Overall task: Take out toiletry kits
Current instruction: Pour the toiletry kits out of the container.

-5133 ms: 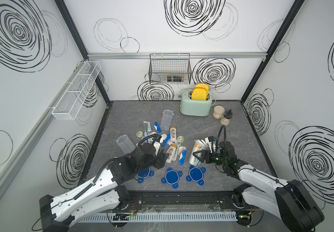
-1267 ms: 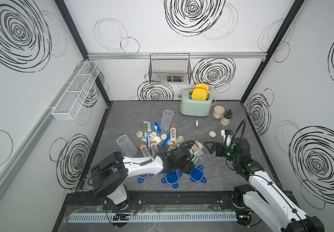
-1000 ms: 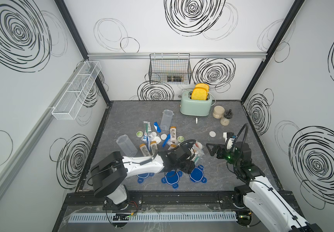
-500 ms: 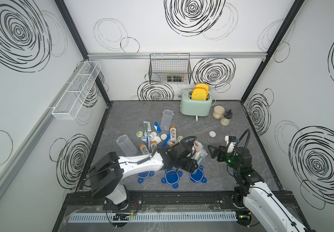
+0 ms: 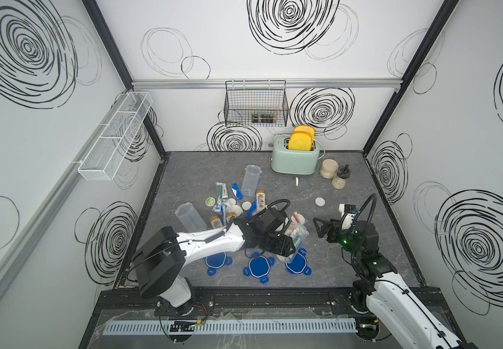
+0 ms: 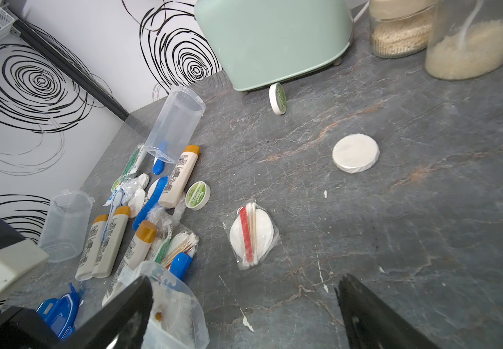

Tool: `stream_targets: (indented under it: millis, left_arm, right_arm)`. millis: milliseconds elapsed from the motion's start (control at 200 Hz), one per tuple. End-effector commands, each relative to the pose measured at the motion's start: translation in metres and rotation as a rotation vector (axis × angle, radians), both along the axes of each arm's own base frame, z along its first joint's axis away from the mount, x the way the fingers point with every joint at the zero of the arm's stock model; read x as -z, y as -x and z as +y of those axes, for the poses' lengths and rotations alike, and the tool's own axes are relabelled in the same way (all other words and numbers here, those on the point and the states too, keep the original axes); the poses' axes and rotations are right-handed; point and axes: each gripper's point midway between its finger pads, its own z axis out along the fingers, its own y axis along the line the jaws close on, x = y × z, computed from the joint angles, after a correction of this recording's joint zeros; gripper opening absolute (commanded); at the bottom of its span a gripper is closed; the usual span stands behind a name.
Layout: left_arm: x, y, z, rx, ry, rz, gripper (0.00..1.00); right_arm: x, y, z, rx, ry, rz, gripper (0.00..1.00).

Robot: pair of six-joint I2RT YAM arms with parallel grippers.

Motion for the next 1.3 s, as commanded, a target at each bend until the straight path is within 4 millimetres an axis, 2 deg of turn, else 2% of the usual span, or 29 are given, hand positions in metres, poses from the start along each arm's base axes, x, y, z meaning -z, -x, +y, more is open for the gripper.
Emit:
stream_targets:
  millis: [0, 145, 315, 545, 750, 1296]
  left_arm:
    - [-0.027, -0.005, -0.017, 0.016, 0.093, 0.012, 0.08]
    - [-0.024, 0.0, -0.021, 0.02, 0.117, 0.078, 0.08]
    - [-0.026, -0.006, -0.02, -0.01, 0.124, 0.1, 0.08]
    - [-0.024, -0.004, -0.018, -0.03, 0.137, 0.187, 0.08]
    - [-0.02, -0.005, -0.008, -0.046, 0.094, 0.207, 0.08]
    - [-0.029, -0.004, -0.002, -0.043, 0.098, 0.309, 0.05]
  right_arm:
    - [0.0, -0.002, -0.001, 0.004, 0.004, -0.014, 0.97]
    - [0.0, -0.001, -0.002, 0.009, 0.0, -0.011, 0.97]
    - [-0.001, -0.001, -0.001, 0.005, -0.007, -0.017, 0.97]
    - [-0.004, 0.0, 0.0, -0.002, -0.012, -0.025, 0.97]
    - [-0.003, 0.0, 0.001, -0.004, -0.014, -0.025, 0.97]
    - [-0.005, 0.001, 0.002, -0.014, -0.021, -0.03, 0.97]
